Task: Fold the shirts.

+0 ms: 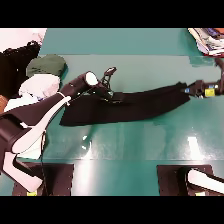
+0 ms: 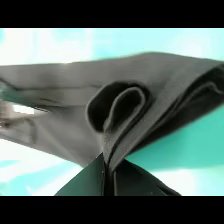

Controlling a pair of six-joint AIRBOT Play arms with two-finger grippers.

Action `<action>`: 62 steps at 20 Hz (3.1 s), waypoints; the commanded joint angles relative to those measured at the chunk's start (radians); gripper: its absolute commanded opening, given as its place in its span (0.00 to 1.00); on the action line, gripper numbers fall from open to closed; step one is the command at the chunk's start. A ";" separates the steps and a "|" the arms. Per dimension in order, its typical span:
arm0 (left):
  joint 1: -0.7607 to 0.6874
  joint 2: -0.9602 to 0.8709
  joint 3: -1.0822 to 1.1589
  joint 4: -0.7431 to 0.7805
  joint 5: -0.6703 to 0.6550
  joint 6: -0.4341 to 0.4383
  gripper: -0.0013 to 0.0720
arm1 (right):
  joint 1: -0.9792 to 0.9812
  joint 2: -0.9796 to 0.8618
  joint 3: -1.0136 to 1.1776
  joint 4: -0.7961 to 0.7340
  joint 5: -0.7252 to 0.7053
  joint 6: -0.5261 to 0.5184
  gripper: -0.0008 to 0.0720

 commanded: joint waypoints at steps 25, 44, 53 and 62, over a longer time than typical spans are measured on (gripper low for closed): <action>0.605 0.494 0.067 0.327 -0.216 0.024 0.05 | 1.145 -0.623 0.836 -0.027 -0.289 0.059 0.75; 0.622 0.493 0.065 0.262 -0.275 0.024 0.05 | 0.521 -0.333 -0.028 0.014 -0.286 0.122 0.83; 0.622 0.493 0.065 0.251 -0.264 0.024 0.05 | 0.750 -0.636 0.273 0.156 -0.258 0.119 0.64; 0.449 0.493 0.065 0.200 -0.245 0.025 0.05 | 0.697 -0.549 0.362 0.000 -0.265 0.096 0.03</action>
